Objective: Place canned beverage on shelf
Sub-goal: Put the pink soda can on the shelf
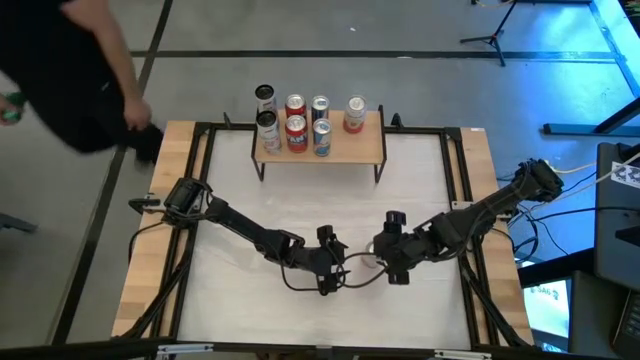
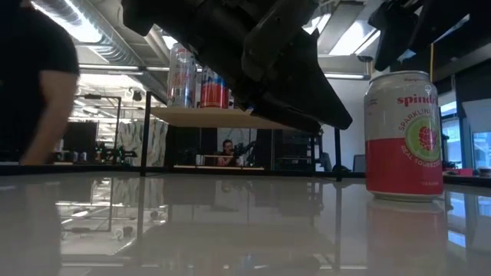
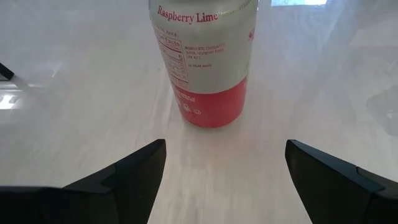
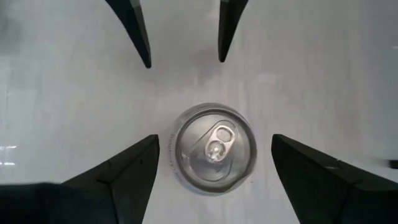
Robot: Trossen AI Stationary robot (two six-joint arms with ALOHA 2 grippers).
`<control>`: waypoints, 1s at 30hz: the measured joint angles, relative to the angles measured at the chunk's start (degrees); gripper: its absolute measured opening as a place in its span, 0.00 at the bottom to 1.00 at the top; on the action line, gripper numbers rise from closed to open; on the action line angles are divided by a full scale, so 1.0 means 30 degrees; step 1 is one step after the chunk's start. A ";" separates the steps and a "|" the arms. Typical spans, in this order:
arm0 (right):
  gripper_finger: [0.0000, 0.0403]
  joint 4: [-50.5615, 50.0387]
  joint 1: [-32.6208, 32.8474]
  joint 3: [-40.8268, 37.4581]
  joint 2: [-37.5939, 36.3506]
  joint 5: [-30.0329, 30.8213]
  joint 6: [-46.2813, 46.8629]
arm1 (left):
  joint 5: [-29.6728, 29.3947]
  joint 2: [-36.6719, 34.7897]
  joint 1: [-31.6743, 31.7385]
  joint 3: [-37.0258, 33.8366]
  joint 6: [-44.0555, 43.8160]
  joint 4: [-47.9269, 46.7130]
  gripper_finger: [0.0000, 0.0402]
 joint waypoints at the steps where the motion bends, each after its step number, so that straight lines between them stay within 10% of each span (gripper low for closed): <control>1: 0.76 0.0006 0.0000 0.0000 0.0000 0.0025 0.0000 | 0.0000 0.0000 -0.0014 0.0000 0.0000 0.0001 0.80; 30: 0.76 0.0008 -0.0248 0.0086 0.2328 -0.0040 0.0029 | -0.0008 0.0007 -0.0020 0.0000 0.0006 -0.0003 0.80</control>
